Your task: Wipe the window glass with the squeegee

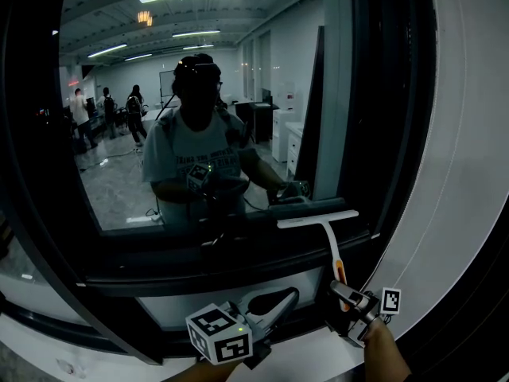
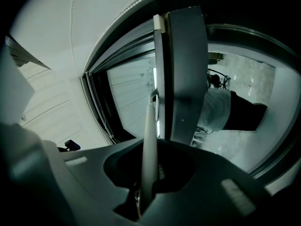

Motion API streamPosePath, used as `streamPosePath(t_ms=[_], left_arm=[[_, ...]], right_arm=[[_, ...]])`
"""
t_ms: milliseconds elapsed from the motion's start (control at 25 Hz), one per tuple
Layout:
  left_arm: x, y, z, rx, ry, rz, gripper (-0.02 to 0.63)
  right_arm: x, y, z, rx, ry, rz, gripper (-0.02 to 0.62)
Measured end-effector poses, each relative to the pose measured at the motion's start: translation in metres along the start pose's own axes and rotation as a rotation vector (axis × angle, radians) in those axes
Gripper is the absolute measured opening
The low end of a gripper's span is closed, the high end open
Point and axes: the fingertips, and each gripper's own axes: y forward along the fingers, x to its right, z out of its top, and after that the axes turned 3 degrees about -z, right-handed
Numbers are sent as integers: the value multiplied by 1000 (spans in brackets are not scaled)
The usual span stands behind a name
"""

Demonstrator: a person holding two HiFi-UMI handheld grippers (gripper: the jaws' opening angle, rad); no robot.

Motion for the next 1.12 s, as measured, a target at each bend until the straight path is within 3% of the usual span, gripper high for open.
streamPosePath(t_ms=[400,760,1120], left_arm=[[9,-7,21,28,37,-2,-3],[14,-20,63,86,111,31,-3],[23,-34,115,169,200,83,-3]], right_arm=[[-42,18,-5,-32,-126,67,34],[-96,71,-7,-140,-321,98,29],[-161,136,-7,-270,-437,182,27]])
